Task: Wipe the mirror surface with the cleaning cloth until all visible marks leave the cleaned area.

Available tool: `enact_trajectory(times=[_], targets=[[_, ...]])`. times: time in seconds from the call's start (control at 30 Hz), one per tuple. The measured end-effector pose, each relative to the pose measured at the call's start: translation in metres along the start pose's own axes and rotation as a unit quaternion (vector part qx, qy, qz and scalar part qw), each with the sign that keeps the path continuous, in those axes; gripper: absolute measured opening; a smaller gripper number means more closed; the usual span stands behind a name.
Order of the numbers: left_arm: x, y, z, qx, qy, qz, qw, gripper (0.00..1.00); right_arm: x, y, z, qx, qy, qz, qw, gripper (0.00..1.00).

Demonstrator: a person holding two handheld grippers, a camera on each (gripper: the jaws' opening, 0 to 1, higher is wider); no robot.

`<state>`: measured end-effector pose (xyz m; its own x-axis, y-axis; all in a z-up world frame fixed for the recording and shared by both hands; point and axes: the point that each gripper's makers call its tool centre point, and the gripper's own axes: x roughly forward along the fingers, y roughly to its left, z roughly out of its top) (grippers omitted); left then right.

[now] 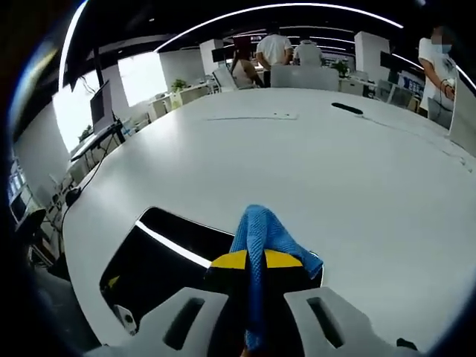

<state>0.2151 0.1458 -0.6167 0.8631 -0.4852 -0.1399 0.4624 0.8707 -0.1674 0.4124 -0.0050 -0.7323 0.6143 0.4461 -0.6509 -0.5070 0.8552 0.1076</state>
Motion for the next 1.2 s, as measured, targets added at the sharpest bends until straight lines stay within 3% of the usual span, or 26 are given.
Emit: enact_trajectory(times=[0.8,1.2], targets=[[-0.001,0.001,0.001,-0.005,-0.004,0.002,1.0000,0.96,0.036,0.100,0.016,-0.047,0.003,0.085,0.9953,0.01],[-0.001,0.001,0.001,-0.007,-0.006,0.001,1.0000,0.96,0.043,0.122,0.017,-0.073,0.005,0.098,0.9925,0.01]])
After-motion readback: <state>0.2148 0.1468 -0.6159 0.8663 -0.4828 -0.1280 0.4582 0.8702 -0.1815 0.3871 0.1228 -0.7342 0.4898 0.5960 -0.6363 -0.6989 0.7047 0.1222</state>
